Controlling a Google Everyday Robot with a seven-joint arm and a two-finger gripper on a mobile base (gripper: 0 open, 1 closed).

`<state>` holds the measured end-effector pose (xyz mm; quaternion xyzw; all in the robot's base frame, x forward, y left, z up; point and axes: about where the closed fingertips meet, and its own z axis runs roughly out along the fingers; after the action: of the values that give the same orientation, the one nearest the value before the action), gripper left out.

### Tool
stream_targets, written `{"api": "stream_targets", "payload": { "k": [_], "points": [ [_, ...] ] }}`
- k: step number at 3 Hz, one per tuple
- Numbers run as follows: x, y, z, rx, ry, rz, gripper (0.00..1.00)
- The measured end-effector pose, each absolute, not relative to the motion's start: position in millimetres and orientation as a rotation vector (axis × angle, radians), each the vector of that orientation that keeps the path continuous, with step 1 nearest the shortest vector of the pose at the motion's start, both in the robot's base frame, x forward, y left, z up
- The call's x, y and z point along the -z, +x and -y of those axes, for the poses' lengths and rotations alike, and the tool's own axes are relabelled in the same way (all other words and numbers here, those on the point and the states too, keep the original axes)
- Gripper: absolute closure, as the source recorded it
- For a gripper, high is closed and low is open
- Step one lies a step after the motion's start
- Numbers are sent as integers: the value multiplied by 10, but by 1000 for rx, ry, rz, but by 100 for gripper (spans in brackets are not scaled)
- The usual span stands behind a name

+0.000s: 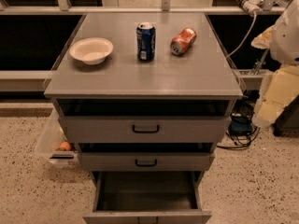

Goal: Place pepsi can into bottom drawer

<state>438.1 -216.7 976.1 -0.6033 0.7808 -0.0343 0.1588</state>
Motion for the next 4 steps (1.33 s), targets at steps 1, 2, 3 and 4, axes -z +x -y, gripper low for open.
{"api": "stream_targets", "payload": {
  "k": [1,2,3,4],
  "points": [
    [-9761,4381,2167,98,-1725,-2232,0],
    [-9803,4448,2148,91,-1705,-2212,0],
    [-9820,4832,2078,16,-1632,-2196,0],
    [-9804,5367,1880,-80,-1562,-2167,0]
  ]
}}
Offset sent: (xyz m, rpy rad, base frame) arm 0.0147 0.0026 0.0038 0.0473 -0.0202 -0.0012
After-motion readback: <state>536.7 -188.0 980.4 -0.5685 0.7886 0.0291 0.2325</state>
